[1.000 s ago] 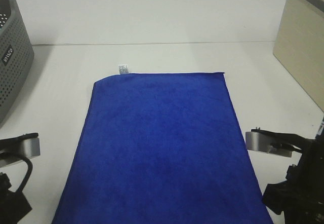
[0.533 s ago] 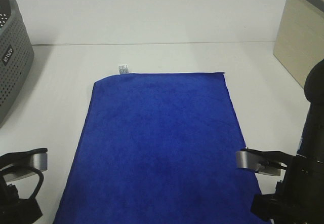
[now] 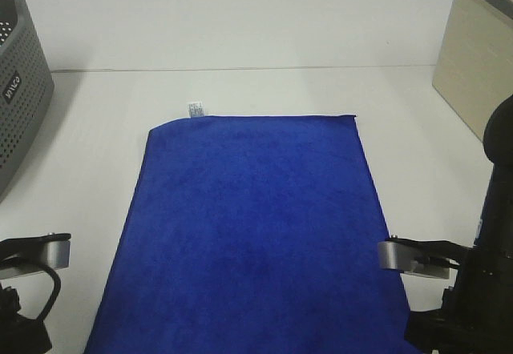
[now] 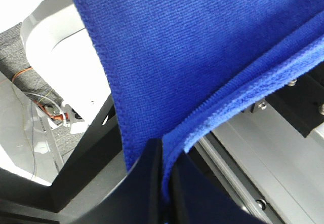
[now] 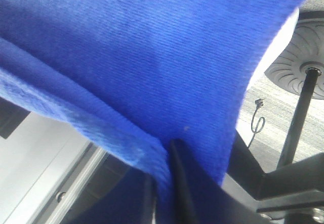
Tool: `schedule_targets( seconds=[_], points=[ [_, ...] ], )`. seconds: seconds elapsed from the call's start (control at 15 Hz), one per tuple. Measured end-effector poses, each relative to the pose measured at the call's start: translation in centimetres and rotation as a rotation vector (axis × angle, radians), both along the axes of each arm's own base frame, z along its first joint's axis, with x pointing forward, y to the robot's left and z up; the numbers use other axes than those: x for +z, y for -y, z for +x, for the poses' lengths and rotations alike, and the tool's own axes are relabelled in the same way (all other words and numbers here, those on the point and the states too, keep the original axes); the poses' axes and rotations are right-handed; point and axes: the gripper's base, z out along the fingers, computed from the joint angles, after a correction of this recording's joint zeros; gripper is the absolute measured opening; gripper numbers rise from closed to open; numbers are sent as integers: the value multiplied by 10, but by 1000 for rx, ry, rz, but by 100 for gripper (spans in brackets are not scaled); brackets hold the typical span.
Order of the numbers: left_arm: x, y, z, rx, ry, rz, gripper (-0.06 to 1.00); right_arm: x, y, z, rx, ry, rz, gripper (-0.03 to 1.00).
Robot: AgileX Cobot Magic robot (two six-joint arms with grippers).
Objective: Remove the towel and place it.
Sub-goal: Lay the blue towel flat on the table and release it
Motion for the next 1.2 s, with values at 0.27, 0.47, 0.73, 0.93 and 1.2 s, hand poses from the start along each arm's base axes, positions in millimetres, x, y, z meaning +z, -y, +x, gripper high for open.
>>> schedule_targets(
  seconds=[0.27,0.47,0.73,0.93,1.2],
  points=[
    [-1,-2,0,-10,3,11,18,-1,5,-1,36,4,-23,23],
    [0,-2,1,-6,4,9,43,-1,6,-1,43,5,-28,37],
    [7,2,11,0,30,-15,61,-1,5,-1,20,-13,-44,59],
    [15,6,23,-10,82,-37,61,4,4,3,24,-9,-37,62],
    [29,10,44,-56,183,-50,61,35,-4,32,16,184,-5,62]
  ],
)
